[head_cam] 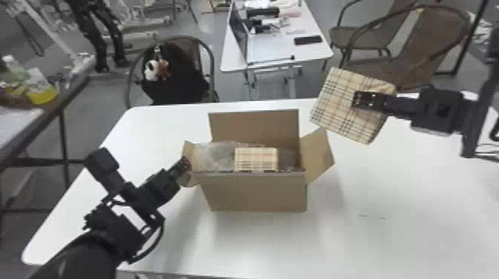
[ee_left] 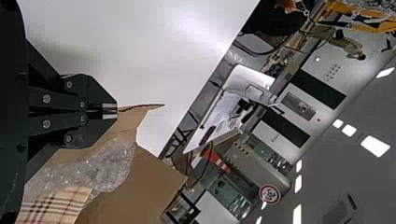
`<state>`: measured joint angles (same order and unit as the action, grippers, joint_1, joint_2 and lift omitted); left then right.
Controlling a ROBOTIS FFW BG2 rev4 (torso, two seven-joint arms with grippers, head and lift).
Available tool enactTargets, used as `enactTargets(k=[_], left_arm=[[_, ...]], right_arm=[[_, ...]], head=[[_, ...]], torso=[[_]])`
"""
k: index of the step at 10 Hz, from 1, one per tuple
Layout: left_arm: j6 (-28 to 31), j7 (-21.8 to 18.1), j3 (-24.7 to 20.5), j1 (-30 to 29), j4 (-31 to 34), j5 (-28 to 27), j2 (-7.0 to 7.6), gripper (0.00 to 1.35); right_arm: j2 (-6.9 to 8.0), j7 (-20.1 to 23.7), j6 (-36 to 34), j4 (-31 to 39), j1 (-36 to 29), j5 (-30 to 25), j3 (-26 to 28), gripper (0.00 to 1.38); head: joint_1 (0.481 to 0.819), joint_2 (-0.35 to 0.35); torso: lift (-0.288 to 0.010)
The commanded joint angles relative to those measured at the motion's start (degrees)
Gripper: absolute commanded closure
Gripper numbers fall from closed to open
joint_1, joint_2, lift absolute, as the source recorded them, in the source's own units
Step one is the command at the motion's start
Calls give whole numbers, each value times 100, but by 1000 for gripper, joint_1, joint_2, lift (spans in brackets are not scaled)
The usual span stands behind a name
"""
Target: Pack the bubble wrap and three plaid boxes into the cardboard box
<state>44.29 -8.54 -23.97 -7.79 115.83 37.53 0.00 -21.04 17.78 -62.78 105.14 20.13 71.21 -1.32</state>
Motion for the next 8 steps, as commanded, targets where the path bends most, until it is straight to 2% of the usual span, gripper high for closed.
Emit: enactTargets(k=[1,2,3,4,6,7,8], left_arm=[[1,1,112,93,-52,-27,-15,1216],[1,1,156,137,-78,-27,-15,1216],[1,10,209,163,-87,-36,-15,1216],[1,10,244,207,-104,-36,-15,1216],[-17,63,297,216,-122,-44,-15,1216],[-17,71,306,216,-122,-44,-15,1216],[-26,71,279,199,-113,-18,-15,1216]], right_arm=[[117,534,-103,-1320,923,218,-835,1296],[302,1492,38,-2190,1432,-327,-1283,1294],[601,2353,310,-3166,1881,-714,-1732,1294],[820,3118,495,-3992,2215,-1074,-2101,1294],[1154,4216,881,-5548,2742,-1338,-2971,1279],[1260,4366,1022,-5864,2839,-1514,-3129,815],[1260,4427,1154,-5829,2821,-1575,-3103,202]], head=[[641,243],[633,275],[624,293],[620,306],[627,323],[641,334],[655,340]], torso=[[-174],[-174],[-174],[-174],[-174],[-174],[-174]])
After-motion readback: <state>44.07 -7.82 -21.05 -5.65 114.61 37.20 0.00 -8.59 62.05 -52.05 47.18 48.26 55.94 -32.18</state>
